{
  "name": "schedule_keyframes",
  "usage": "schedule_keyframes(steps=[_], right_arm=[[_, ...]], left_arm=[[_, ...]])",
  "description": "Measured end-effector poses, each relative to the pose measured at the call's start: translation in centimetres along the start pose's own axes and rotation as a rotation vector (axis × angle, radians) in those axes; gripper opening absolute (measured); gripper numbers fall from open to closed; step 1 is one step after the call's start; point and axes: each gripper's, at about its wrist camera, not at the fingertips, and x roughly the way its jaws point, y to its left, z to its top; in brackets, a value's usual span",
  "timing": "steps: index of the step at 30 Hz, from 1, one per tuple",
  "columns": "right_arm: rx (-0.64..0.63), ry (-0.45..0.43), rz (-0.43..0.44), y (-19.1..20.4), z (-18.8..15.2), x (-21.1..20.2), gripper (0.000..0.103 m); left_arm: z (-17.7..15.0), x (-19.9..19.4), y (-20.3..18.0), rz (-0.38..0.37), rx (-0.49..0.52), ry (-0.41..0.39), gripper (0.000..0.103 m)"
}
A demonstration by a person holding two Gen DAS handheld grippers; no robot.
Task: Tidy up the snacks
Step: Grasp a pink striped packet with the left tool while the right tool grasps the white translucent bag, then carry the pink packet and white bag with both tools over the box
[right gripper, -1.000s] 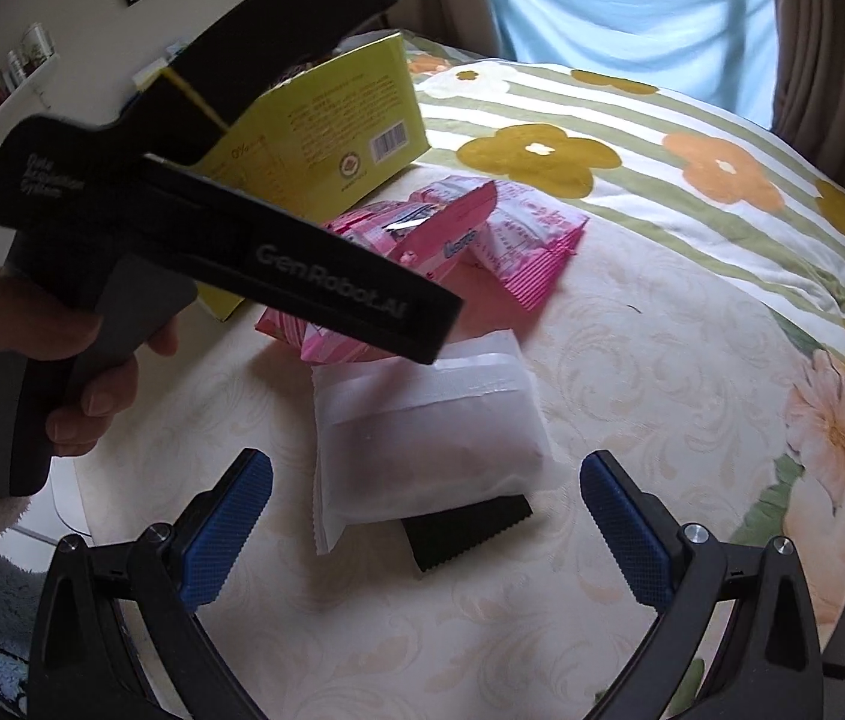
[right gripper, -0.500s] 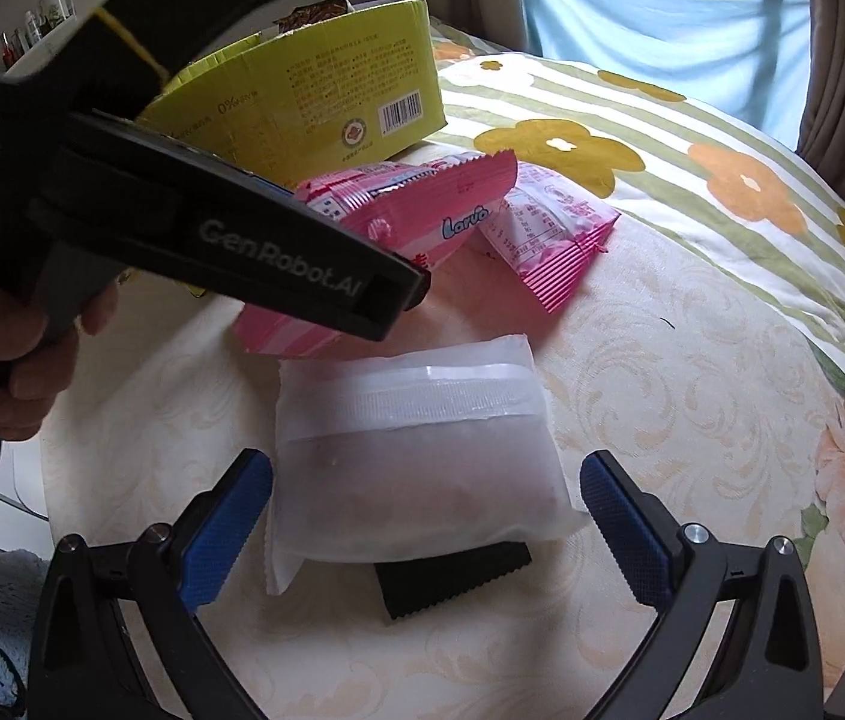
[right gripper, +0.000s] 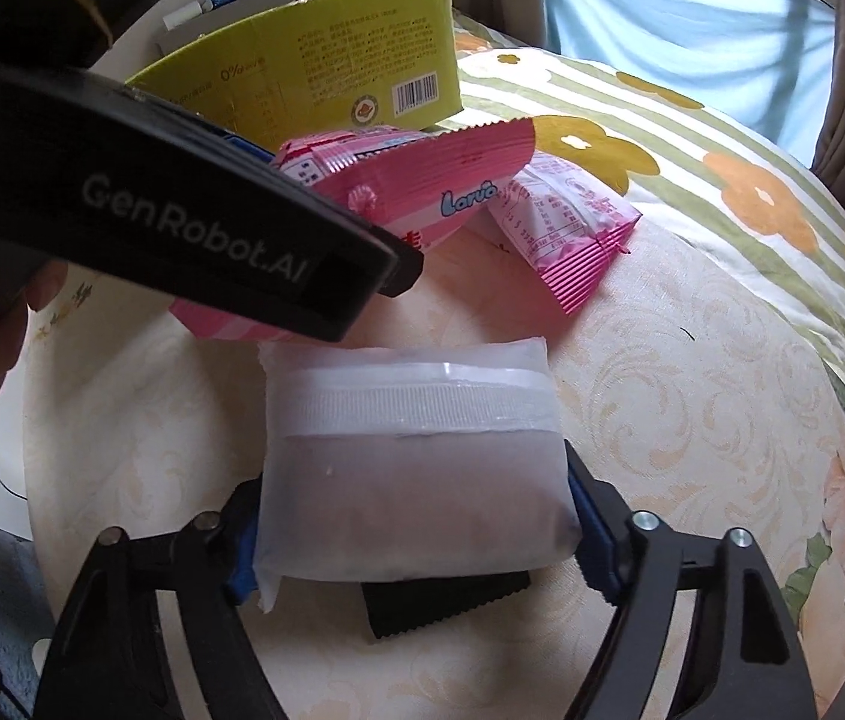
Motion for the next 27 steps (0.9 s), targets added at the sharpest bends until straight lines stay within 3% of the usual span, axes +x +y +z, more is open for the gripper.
schedule_keyframes(steps=[7,14,20,27], right_arm=[[0.039,-0.021,-0.027,0.1,0.4,-2.1,0.070],[0.049,-0.081,-0.061,0.6,2.4,-6.4,0.070],[0.023,-0.145,-0.106,2.0,5.6,-10.2,0.070],[0.011,-0.207,-0.138,4.9,11.0,-12.1,0.070]], left_arm=[[0.1,-3.2,-0.2,-0.006,0.018,-0.052,0.071],[0.9,-9.5,1.3,0.004,-0.006,-0.172,0.071],[1.7,-15.1,4.8,0.008,-0.039,-0.280,0.071],[2.0,-18.6,11.0,0.007,-0.080,-0.353,0.071]])
